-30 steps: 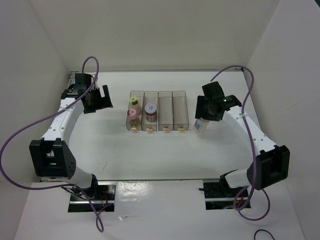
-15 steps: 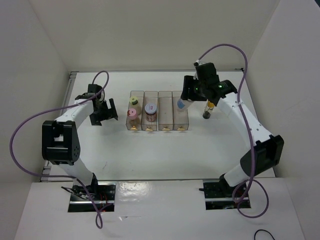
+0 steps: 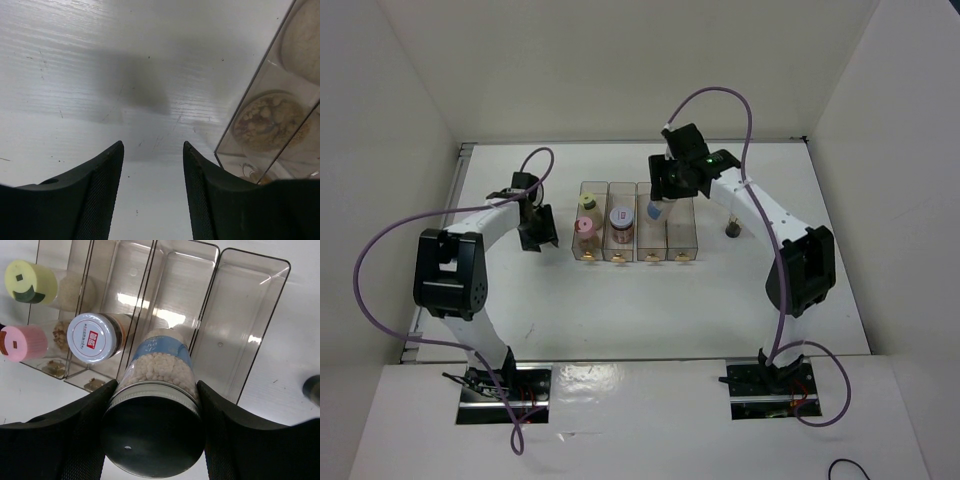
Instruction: Organize the condiment bottles
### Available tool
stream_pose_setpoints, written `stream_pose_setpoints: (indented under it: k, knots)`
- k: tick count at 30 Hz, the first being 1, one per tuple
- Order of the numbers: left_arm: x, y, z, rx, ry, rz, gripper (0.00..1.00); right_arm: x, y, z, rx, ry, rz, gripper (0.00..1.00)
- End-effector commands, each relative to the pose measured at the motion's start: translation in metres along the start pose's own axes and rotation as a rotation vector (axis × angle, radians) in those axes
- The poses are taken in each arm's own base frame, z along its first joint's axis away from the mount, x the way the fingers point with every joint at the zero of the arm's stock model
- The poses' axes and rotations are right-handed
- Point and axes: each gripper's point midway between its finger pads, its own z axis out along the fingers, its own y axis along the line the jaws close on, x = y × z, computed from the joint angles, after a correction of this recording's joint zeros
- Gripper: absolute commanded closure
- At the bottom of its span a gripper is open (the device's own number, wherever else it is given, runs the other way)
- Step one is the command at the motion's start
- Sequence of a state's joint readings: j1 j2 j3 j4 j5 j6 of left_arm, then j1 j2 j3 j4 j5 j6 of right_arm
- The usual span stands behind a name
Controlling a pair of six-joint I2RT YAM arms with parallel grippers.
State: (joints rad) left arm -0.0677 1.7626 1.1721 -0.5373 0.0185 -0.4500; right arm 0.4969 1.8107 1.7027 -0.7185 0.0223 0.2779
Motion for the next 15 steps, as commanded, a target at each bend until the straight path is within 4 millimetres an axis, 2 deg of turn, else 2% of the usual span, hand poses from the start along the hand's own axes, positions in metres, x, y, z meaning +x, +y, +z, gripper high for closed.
stream_pose_setpoints:
  k: [1,3,7,9,11,15]
  knots:
    - [-0.002,-0.007,0.006,0.003,-0.008,0.016,0.42,-0.051,0.024,-0.018,-0.055,-0.168,-0.025,0.74]
    - [-0.002,-0.007,0.006,0.003,-0.008,0.016,0.42,-0.049,0.023,-0.014,-0.052,-0.159,-0.026,0.74]
    - [0.003,-0.018,0.009,0.028,0.005,0.037,0.49,-0.048,0.028,-0.012,-0.059,-0.157,-0.032,0.74]
    - [0.008,-0.027,0.009,0.046,0.013,0.059,0.49,-0.043,0.026,-0.006,-0.053,-0.14,-0.033,0.74]
    - [0.008,-0.031,0.01,0.049,0.015,0.067,0.49,-0.041,0.031,-0.006,-0.059,-0.138,-0.039,0.74]
    - [0.01,-0.034,0.01,0.052,0.017,0.076,0.48,-0.028,0.025,0.004,-0.034,-0.091,-0.041,0.74]
